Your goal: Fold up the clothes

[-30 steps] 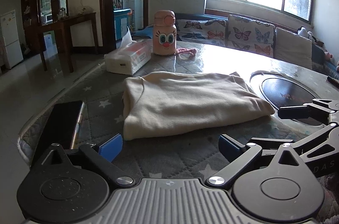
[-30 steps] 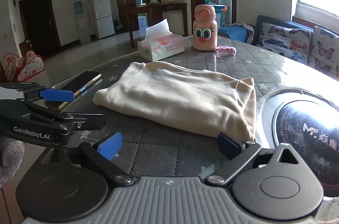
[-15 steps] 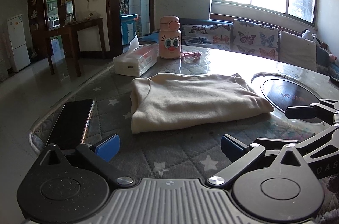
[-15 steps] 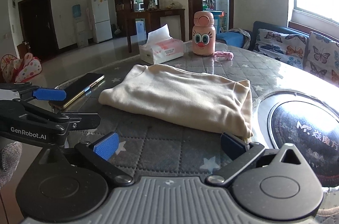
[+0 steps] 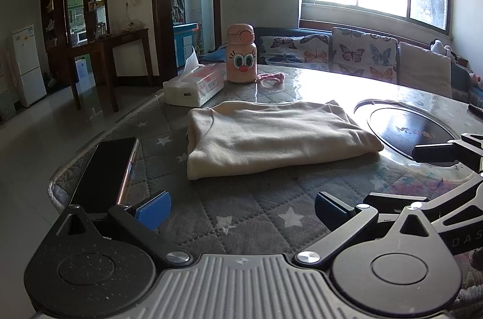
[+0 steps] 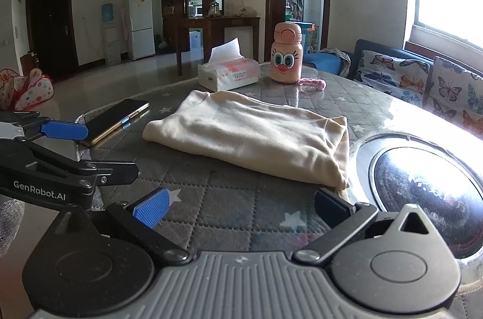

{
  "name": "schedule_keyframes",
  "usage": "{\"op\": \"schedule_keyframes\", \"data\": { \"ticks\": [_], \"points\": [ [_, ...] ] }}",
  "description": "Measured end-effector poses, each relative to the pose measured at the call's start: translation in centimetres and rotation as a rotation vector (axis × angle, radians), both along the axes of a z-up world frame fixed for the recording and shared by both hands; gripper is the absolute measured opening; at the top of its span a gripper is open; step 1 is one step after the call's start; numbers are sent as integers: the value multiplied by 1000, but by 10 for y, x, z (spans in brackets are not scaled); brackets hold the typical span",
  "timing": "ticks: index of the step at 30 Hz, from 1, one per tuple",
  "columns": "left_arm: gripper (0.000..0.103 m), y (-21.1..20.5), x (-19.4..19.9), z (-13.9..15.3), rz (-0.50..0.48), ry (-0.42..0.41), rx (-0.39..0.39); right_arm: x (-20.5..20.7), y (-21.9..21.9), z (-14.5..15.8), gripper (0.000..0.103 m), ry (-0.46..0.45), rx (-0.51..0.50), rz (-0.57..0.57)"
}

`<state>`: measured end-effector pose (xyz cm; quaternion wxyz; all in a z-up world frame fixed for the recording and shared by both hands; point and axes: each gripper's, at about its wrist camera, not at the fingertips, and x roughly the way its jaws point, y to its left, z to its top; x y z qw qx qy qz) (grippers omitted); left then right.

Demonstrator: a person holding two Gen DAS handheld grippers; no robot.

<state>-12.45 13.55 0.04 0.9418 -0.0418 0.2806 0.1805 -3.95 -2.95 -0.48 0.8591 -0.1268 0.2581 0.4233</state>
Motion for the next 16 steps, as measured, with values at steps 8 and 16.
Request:
{"op": "schedule_keyframes", "data": {
  "ticks": [8, 16],
  "points": [
    [103, -5, -4, -1, -2, -2, 1, -8, -4, 1, 103, -13, -4, -4],
    [103, -7, -5, -2, 2, 2, 2, -12, -7, 2, 103, -17, -3, -8]
  ]
}}
